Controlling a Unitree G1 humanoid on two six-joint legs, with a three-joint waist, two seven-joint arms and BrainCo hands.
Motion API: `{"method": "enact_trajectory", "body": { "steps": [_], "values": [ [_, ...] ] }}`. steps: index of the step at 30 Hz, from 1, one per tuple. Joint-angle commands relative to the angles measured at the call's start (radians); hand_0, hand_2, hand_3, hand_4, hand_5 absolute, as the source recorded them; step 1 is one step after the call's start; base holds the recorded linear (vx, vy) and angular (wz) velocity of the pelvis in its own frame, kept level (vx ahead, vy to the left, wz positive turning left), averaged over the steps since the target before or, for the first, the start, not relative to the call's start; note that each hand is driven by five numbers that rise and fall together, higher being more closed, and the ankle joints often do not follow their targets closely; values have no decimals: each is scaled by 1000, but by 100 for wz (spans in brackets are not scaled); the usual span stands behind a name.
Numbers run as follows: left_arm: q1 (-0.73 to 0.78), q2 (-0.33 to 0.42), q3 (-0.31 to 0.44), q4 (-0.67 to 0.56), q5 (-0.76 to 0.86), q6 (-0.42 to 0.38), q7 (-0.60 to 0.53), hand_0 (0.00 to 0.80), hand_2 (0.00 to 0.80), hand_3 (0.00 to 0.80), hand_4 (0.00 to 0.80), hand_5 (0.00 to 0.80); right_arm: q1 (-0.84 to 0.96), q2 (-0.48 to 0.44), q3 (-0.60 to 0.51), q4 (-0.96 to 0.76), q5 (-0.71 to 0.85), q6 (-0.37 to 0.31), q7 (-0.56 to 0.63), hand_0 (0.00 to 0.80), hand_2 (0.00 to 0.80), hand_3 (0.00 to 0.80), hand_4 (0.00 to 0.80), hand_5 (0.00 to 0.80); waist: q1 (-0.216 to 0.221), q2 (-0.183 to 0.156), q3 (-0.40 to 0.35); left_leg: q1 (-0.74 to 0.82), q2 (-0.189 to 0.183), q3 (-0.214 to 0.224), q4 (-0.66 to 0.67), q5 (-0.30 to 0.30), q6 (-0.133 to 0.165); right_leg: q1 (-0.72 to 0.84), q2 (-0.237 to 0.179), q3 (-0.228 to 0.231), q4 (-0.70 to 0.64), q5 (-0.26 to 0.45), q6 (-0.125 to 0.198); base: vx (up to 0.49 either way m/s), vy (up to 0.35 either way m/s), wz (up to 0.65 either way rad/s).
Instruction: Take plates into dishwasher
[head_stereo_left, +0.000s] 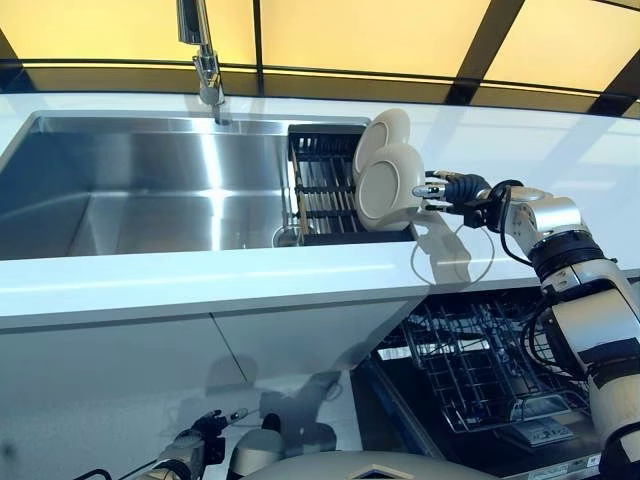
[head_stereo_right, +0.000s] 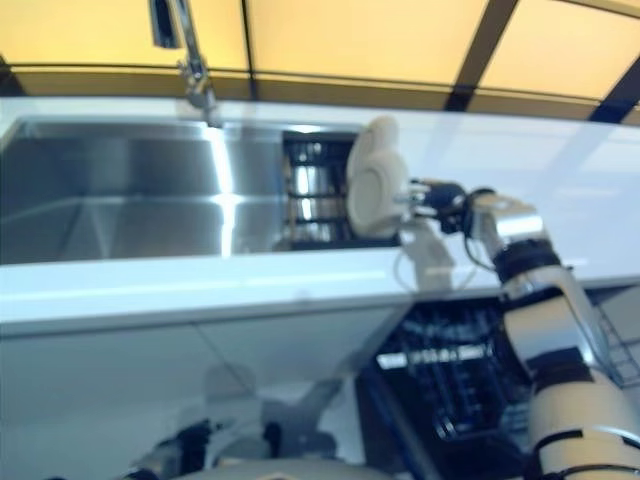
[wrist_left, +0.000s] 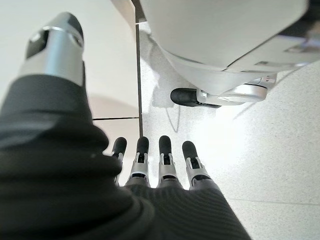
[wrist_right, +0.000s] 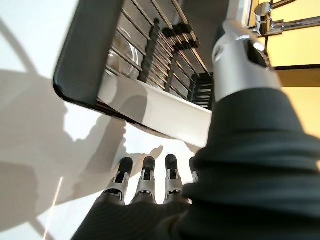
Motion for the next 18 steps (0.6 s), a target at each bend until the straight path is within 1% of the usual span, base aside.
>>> {"method": "enact_trajectory", "body": {
  "steps": [1, 7, 11, 15, 18],
  "values": [
    [-39, -7, -63, 41, -14, -27, 9, 0, 0, 0, 0, 0, -164, -11, 73, 70, -36, 9, 29, 0, 0, 0, 0, 0, 40, -15, -7, 29, 52, 1, -2, -58, -52, -75, -139, -27, 5, 131, 115, 0, 0, 0],
    [-41, -8, -69, 41, -27, -37, 14, 0, 0, 0, 0, 0, -191, 7, 88, 105, -36, 44, 50, 0, 0, 0, 0, 0, 51, -22, 3, 26, 55, -4, -2, -56, -53, -75, -138, -34, 5, 133, 115, 0, 0, 0],
    [-39, -9, -68, 43, -31, -43, 19, 0, 0, 0, 0, 0, -207, 18, 97, 123, -44, 55, 60, 0, 0, 0, 0, 0, 57, -28, 5, 24, 55, -8, -2, -56, -53, -76, -136, -35, 4, 133, 115, 0, 0, 0],
    [-37, -11, -64, 46, -36, -50, 27, 0, 0, 0, 0, 0, -240, 39, 115, 145, -73, 85, 61, 0, 0, 0, 0, 0, 68, -35, 5, 24, 55, -12, -2, -55, -54, -73, -135, -40, 4, 133, 113, 0, 0, 0],
    [-36, -14, -62, 45, -42, -52, 30, 0, 0, 0, 0, 0, -247, 49, 123, 152, -83, 87, 49, 0, 0, 0, 0, 0, 70, -36, 5, 25, 54, -15, -2, -55, -54, -73, -135, -41, 5, 133, 113, 0, 0, 0]
  ]
}}
